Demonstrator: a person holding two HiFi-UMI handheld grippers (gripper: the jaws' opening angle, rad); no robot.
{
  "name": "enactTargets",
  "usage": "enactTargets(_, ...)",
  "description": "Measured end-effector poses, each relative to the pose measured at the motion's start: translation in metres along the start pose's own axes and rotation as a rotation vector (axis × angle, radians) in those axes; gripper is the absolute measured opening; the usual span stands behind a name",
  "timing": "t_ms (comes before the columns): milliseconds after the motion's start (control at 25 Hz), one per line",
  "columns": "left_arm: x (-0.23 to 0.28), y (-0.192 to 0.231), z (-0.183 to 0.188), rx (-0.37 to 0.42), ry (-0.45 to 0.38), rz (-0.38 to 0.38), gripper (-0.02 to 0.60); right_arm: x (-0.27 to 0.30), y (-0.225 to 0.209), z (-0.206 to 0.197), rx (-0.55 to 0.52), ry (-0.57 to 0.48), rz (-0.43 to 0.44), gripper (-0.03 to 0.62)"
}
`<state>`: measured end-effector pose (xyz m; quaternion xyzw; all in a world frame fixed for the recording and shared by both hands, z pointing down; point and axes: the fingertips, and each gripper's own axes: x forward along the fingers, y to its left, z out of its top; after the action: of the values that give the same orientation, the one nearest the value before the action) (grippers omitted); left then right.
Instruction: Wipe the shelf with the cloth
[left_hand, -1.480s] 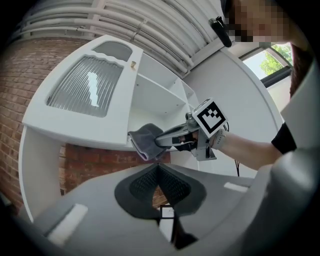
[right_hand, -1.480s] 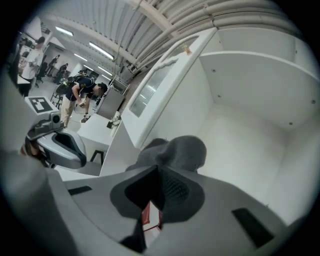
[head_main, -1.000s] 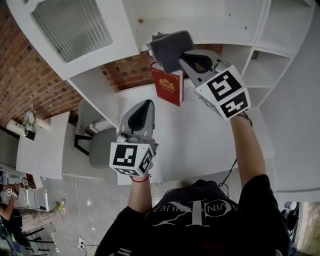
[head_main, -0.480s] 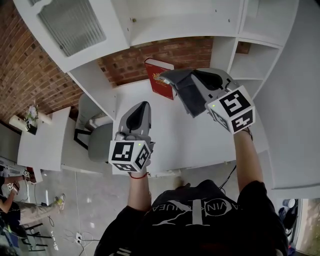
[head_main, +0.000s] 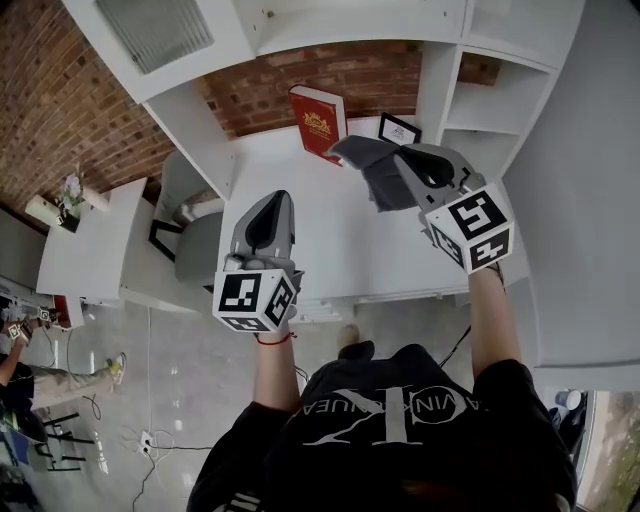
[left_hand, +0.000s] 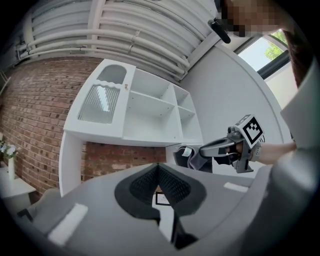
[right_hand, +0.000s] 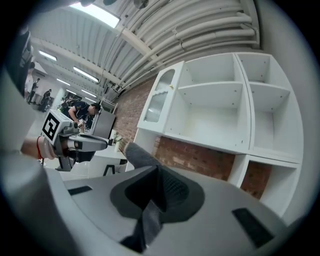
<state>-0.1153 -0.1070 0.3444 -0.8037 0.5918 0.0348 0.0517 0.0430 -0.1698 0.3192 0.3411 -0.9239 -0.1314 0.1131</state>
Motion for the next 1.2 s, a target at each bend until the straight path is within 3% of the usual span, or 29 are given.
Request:
enactTargets(480, -0.069, -0.035, -0.005, -0.025, 0.010, 0.033, 0.011, -0.076, 0.037, -0.032, 0.165, -0.005, -0.028, 0.032)
enactTargets(1200, -0.138, -0.045, -0.032, -0.027, 0.042, 0.126, 0.011, -0.132, 0.057, -0.069, 0.259, -0.009, -0.079, 0.032)
